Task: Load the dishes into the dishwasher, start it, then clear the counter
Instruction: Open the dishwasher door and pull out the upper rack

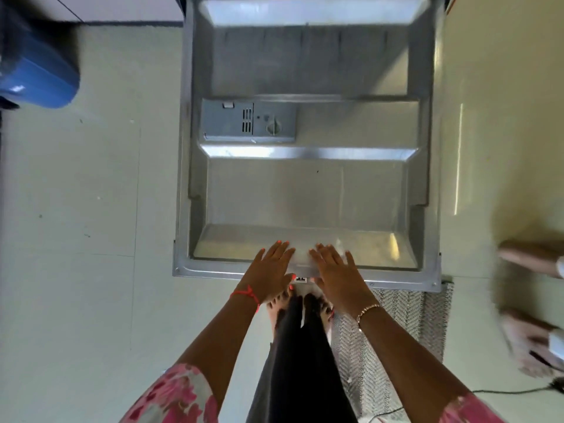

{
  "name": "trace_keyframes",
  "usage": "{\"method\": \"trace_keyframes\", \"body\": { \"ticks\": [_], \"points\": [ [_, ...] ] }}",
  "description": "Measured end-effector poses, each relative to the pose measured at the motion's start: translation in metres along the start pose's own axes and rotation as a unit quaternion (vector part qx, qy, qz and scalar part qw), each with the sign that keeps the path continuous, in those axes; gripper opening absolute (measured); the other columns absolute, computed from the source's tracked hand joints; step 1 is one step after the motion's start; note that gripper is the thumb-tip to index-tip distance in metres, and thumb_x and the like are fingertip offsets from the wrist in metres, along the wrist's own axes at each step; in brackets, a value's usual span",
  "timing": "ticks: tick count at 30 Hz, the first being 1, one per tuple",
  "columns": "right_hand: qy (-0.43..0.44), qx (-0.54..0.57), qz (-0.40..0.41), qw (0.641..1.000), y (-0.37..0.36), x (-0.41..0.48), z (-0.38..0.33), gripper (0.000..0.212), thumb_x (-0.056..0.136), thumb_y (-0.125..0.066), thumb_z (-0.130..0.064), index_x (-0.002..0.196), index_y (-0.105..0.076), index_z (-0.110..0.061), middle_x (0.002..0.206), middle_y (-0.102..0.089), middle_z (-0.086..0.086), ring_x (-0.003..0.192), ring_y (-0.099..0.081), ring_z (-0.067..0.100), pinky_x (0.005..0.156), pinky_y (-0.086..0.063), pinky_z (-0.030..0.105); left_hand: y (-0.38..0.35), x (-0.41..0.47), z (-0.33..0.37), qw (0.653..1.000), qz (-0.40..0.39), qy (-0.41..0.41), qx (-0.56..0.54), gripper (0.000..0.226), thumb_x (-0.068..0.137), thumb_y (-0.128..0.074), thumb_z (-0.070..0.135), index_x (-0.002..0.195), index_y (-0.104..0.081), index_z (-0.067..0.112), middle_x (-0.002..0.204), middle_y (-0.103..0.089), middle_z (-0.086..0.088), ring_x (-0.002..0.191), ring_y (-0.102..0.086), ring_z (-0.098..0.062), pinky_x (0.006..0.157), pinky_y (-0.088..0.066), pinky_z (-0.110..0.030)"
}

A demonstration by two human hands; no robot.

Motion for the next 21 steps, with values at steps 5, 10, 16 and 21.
{"method": "trace_keyframes", "body": {
  "ticks": [5, 10, 16, 21],
  "points": [
    [-0.007, 0.021, -0.035, 0.999, 0.111, -0.011, -0.016, 0.057, 0.100, -0.025, -0.040, 0.149, -0.007, -0.016, 0.135, -0.046, 0.010, 0.121, -0.047, 0.027, 0.103, -0.034, 0.042, 0.102, -0.027, 0.029, 0.990, 0.054, 0.033, -0.124, 0.041, 0.097, -0.040, 0.032, 0.136, -0.036, 0.019, 0.127, -0.058, -0.006, 0.115, -0.054, -0.022, 0.101, -0.039, -0.037],
    [-0.053, 0.129, 0.031, 0.990, 0.250, -0.010, -0.015, 0.053, 0.100, -0.028, -0.040, 0.146, -0.020, -0.015, 0.115, -0.060, 0.015, 0.105, -0.059, 0.028, 0.087, -0.045, 0.034, 0.220, -0.045, 0.047, 0.946, 0.141, 0.071, -0.282, 0.023, 0.093, -0.049, 0.025, 0.109, -0.062, 0.016, 0.104, -0.068, -0.009, 0.094, -0.064, -0.023, 0.088, -0.051, -0.036],
    [-0.085, 0.263, 0.127, 0.953, 0.383, 0.022, 0.000, 0.037, 0.099, -0.038, -0.031, 0.123, -0.049, -0.006, 0.098, -0.065, 0.013, 0.090, -0.063, 0.025, 0.074, -0.046, 0.026, 0.348, -0.034, 0.047, 0.870, 0.207, 0.031, -0.447, 0.016, 0.087, -0.053, -0.002, 0.079, -0.063, 0.008, 0.058, -0.063, 0.003, 0.052, -0.060, -0.006, 0.055, -0.049, -0.017],
    [-0.093, 0.347, 0.166, 0.918, 0.418, 0.090, 0.029, 0.050, 0.094, -0.038, -0.047, 0.110, -0.055, -0.003, 0.085, -0.056, 0.006, 0.080, -0.054, 0.020, 0.064, -0.046, 0.022, 0.419, 0.024, 0.021, 0.871, 0.221, 0.019, -0.438, 0.009, 0.089, -0.055, 0.002, 0.095, -0.062, 0.003, 0.068, -0.064, -0.005, 0.048, -0.058, 0.002, 0.050, -0.045, -0.005]
  ]
}}
Point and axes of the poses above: each hand's wrist, its own x-axis towards the middle knuckle, its own y-axis out of the back of the hand, z = x × y, the point moved 1 cm from there along x, towards the middle knuckle
